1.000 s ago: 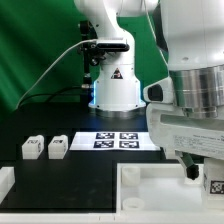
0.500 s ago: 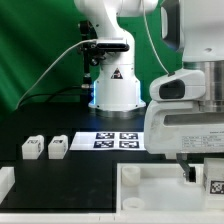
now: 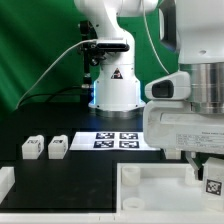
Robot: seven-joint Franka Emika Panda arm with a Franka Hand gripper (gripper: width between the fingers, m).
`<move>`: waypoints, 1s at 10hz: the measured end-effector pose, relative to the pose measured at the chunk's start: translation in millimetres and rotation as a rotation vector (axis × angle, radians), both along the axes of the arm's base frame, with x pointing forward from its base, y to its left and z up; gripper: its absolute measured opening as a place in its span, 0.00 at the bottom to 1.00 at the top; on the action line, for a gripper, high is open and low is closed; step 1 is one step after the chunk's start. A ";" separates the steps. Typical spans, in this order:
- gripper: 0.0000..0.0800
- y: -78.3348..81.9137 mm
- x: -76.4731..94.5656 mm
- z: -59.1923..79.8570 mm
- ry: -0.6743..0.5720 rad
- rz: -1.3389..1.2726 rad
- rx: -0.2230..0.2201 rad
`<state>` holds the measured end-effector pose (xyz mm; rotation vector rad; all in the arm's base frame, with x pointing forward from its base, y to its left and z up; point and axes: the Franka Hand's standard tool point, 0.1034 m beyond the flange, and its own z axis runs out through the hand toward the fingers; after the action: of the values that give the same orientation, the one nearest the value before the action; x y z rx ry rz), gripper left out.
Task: Assemble one leg
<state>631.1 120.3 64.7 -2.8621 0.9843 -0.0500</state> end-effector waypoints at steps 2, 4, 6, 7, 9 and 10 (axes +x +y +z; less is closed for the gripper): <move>0.37 -1.0 0.8 -1.1 0.041 -0.331 0.038; 0.37 3.8 1.2 -1.6 0.108 -0.742 0.080; 0.37 4.7 3.9 -2.9 0.180 -1.100 0.135; 0.37 5.1 3.9 -3.1 0.197 -1.196 0.148; 0.37 7.2 3.2 -3.5 0.209 -1.320 0.146; 0.37 8.5 2.8 -3.7 0.212 -1.319 0.149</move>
Offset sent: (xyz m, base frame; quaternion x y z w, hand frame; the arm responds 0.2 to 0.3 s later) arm 0.0108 0.0006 0.0007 -0.0371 0.0008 0.4705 0.8816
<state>633.9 128.7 61.0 -1.6204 2.5231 0.2022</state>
